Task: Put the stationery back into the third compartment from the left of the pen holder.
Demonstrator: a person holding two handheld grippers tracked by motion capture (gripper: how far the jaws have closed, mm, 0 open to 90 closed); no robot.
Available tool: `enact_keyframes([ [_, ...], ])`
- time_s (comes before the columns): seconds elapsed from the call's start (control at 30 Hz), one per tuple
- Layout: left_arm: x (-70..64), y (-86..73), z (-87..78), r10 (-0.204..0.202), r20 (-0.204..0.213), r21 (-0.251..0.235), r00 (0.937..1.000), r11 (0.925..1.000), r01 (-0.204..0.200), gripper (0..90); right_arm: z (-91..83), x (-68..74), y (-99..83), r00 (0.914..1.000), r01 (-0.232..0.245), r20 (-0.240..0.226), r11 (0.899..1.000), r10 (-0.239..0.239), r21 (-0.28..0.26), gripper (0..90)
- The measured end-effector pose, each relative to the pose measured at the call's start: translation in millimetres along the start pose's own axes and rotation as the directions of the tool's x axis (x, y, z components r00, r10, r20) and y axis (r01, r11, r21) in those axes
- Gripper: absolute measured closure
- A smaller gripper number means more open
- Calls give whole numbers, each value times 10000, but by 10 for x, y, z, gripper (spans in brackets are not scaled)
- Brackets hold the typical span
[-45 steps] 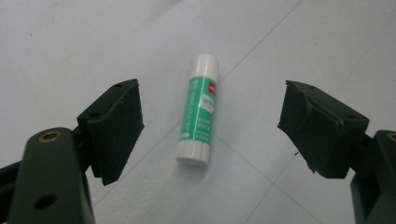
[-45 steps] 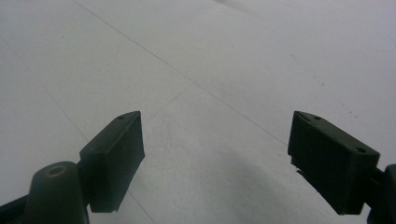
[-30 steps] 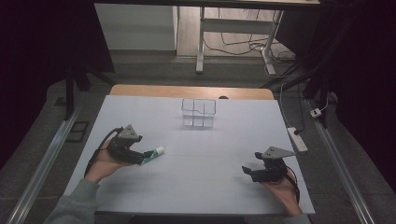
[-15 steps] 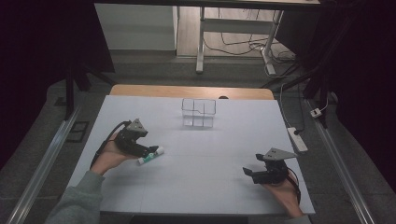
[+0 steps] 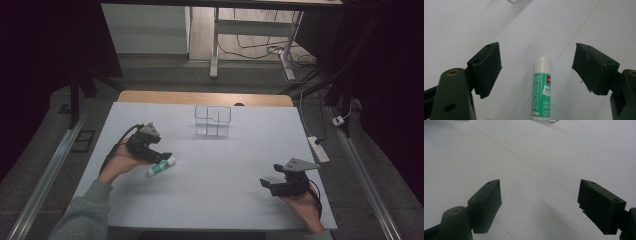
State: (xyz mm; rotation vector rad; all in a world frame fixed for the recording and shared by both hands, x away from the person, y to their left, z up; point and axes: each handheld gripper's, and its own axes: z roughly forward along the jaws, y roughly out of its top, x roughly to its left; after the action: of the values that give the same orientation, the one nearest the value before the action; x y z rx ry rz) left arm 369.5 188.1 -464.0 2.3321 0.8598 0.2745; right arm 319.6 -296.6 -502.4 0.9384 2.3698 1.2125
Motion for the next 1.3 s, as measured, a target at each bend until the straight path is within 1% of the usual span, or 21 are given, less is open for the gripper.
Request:
enact_keyframes([
  [0.1,19,42,69,23,100,372,9999,9993,-26,230,6,-3,1,10000,57,29,9999,-57,111,182],
  [0.17,44,62,139,-53,168,634,9998,9980,43,231,13,-1,0,10000,58,47,9999,-58,141,182],
  [0.3,85,80,229,-55,311,947,9995,9955,25,233,21,-6,-2,10000,47,25,9998,-48,211,182],
  [0.33,87,85,250,-25,309,1052,9995,9945,-7,235,23,-6,-2,10000,56,29,9997,-56,224,182],
  [0.43,77,104,293,59,485,1237,9988,9923,-118,241,30,-2,-3,9999,86,66,9995,-88,291,182],
  [0.63,56,131,399,-12,754,1648,9972,9863,-112,253,41,-2,-5,9999,144,13,9991,-145,411,182],
  [0.7,59,133,423,43,826,1877,9966,9820,-198,258,49,-2,-8,9999,116,-1,9991,-116,418,182],
  [0.77,49,136,457,91,860,2176,9963,9756,-277,263,55,-2,-9,9999,152,-20,9988,-151,473,182],
  [0.83,35,140,483,164,833,2374,9964,9707,-359,278,64,1,-11,9999,138,-30,9988,-137,472,182],
  [0.9,21,145,505,190,895,2485,9958,9678,-407,295,70,2,-12,9999,153,0,9987,-153,491,182],
  [0.97,6,147,530,244,961,2645,9951,9631,-492,312,71,3,-12,9999,166,10,9985,-166,523,182],
  [1.0,0,145,543,319,998,2752,9945,9596,-584,325,70,2,-12,9998,181,11,9983,-182,551,182],
  [1.03,-6,144,554,320,1012,2825,9944,9574,-596,335,72,4,-13,9998,183,20,9984,-184,537,182],
  [1.1,-13,139,576,388,991,3037,9943,9504,-673,354,72,6,-12,9997,234,35,9982,-237,557,182],
  [1.2,-22,133,595,416,989,3220,9942,9440,-716,384,70,10,-11,9997,249,40,9980,-251,574,182],
  [1.3,-24,130,610,409,892,3349,9952,9398,-686,422,70,9,-12,9997,253,49,9979,-256,589,182],
])
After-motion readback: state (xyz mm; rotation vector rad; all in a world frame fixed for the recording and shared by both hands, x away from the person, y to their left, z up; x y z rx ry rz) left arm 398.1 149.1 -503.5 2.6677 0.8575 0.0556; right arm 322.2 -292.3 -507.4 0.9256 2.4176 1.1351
